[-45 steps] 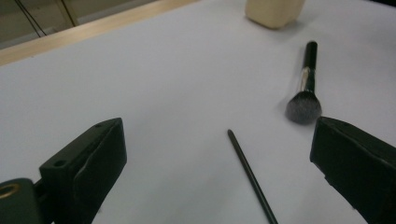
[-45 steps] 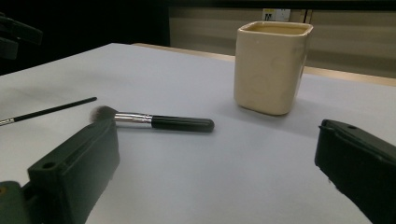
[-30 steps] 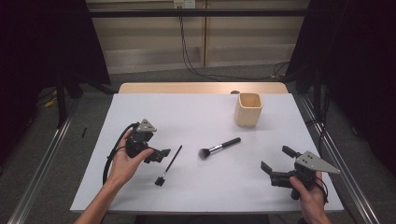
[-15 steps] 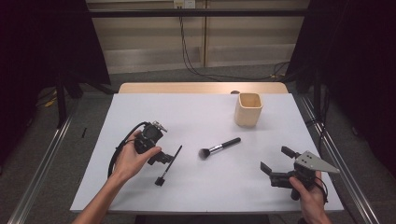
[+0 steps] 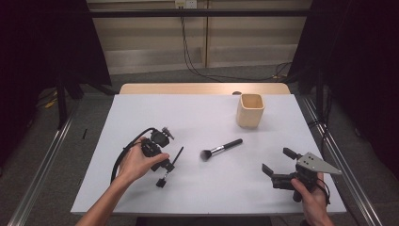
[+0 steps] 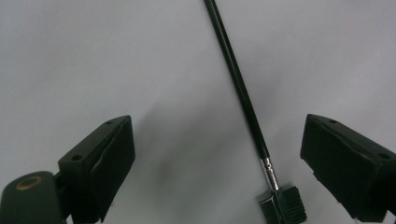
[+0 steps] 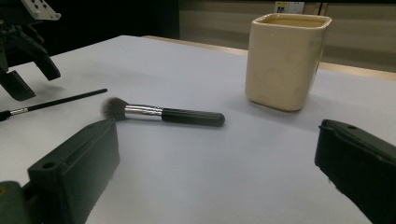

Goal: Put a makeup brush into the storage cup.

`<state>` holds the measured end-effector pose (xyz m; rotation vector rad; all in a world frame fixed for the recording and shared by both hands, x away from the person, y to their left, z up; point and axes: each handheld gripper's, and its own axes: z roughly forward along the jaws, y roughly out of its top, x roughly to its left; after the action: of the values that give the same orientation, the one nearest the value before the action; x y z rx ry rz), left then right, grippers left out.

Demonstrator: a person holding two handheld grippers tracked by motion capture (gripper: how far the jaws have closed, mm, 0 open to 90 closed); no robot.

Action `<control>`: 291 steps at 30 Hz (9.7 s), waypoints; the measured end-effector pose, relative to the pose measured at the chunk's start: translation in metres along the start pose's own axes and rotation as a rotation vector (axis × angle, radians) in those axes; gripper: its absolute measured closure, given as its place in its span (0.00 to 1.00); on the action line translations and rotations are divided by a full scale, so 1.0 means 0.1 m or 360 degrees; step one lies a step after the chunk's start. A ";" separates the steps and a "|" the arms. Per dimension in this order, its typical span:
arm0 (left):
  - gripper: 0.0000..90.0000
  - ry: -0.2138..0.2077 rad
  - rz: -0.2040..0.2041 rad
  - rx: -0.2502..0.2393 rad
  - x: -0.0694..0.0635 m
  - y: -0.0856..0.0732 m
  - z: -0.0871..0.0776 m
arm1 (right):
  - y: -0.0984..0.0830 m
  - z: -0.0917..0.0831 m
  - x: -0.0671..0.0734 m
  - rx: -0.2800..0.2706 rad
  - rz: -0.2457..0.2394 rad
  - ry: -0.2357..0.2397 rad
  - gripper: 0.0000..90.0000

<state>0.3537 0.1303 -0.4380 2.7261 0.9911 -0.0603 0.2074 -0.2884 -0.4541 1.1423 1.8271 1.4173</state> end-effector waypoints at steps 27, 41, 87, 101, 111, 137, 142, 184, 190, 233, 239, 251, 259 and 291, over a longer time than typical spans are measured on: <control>0.48 0.0141 -0.0052 0.0170 -0.21 0.05 0.13 | 0.00 0.01 0.01 0.0014 -0.0035 0.0014 0.00; 0.89 0.0076 -0.0079 0.0247 -0.18 0.03 0.09 | 0.00 0.02 0.02 0.0017 -0.0042 0.0017 0.00; 0.96 -0.0067 -0.0143 -0.0745 0.13 -0.42 -0.32 | 0.00 0.03 0.02 0.0016 -0.0033 0.0013 0.00; 0.96 -0.0082 -0.0051 -0.1098 0.11 -0.61 -0.39 | 0.00 0.03 0.02 0.0006 -0.0026 0.0014 0.00; 0.96 -0.0159 -0.0007 -0.1239 0.01 -0.68 -0.41 | 0.01 0.03 0.03 -0.0017 -0.0032 0.0050 0.00; 0.96 -0.0254 0.0220 -0.1235 -0.30 -0.48 -0.39 | 0.20 0.28 0.27 -0.0027 -0.0139 0.0382 0.00; 0.96 -0.0294 0.0268 -0.1201 -0.37 -0.43 -0.37 | 0.27 0.39 0.35 0.0020 -0.0170 0.0473 0.00; 0.96 -0.0439 0.0658 -0.0679 -0.65 -0.09 -0.36 | 0.61 0.95 0.69 0.0451 -0.0264 0.0961 0.01; 0.96 -0.0426 0.0697 -0.0586 -0.66 -0.03 -0.38 | 0.62 0.99 0.64 0.0503 -0.0259 0.0939 0.01; 0.96 -0.0259 0.0927 -0.0029 -0.86 0.21 -0.34 | 0.71 1.39 0.84 0.1353 -0.0816 0.1119 0.04; 0.96 -0.0254 0.0933 0.0026 -0.88 0.23 -0.31 | 0.72 1.40 0.90 0.1402 -0.0875 0.1182 0.18; 0.96 -0.0288 0.0952 0.0005 -0.93 0.23 -0.26 | 0.74 1.43 0.95 0.1413 -0.0906 0.1232 0.44; 0.96 -0.0296 0.0969 -0.0021 -0.94 0.23 -0.23 | 0.75 1.46 0.99 0.1399 -0.0900 0.1261 0.59; 0.93 -0.0310 0.0956 -0.0069 -0.85 0.22 -0.16 | 0.75 1.49 1.04 0.1365 -0.0921 0.1362 0.96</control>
<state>0.3014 0.0646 -0.4078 2.7870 0.1016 -0.1881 0.3019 -0.1194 -0.4185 0.1712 3.2025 0.7858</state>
